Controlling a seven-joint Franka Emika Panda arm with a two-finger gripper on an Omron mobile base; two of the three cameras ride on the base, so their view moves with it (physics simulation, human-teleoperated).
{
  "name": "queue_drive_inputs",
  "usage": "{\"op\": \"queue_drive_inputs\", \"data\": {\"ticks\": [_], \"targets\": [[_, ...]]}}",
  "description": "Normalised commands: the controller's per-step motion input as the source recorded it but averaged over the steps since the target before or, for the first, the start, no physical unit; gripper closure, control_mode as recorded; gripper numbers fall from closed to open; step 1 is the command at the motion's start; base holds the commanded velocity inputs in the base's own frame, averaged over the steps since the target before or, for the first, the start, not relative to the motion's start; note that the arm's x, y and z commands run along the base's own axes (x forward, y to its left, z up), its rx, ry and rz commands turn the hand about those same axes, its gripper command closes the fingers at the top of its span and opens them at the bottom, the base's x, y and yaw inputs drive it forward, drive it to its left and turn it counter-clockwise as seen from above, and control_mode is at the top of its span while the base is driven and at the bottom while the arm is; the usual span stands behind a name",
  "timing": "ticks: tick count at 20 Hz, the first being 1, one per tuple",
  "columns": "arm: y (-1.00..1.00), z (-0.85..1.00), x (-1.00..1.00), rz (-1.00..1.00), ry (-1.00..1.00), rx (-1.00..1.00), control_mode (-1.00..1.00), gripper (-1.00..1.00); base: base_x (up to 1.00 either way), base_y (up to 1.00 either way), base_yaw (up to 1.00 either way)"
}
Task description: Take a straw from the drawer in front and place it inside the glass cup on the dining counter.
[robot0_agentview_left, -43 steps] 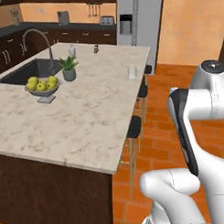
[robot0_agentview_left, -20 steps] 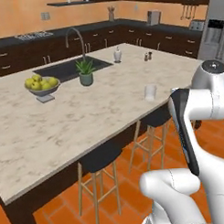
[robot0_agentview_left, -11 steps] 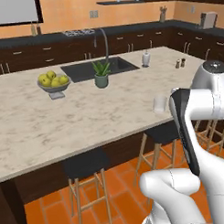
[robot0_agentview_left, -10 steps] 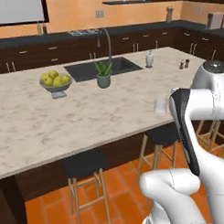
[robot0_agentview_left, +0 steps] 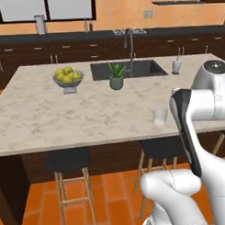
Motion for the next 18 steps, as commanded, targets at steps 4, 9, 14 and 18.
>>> {"op": "queue_drive_inputs", "data": {"ticks": [4, 9, 14, 18], "targets": [[0.0, 0.0, 0.0, 0.0, 0.0, 0.0, 1.0, 1.0, 0.91, -0.25, 0.19], [0.0, 0.0, 0.0, 0.0, 0.0, 0.0, 1.0, 1.0, 1.0, -0.19, 0.03], [0.0, 0.0, 0.0, 0.0, 0.0, 0.0, 1.0, 1.0, 0.95, -0.23, 0.0], [-0.56, 0.09, 0.3, 0.09, -0.09, 0.0, -1.0, 1.0, 0.0, 0.0, 0.0]]}}
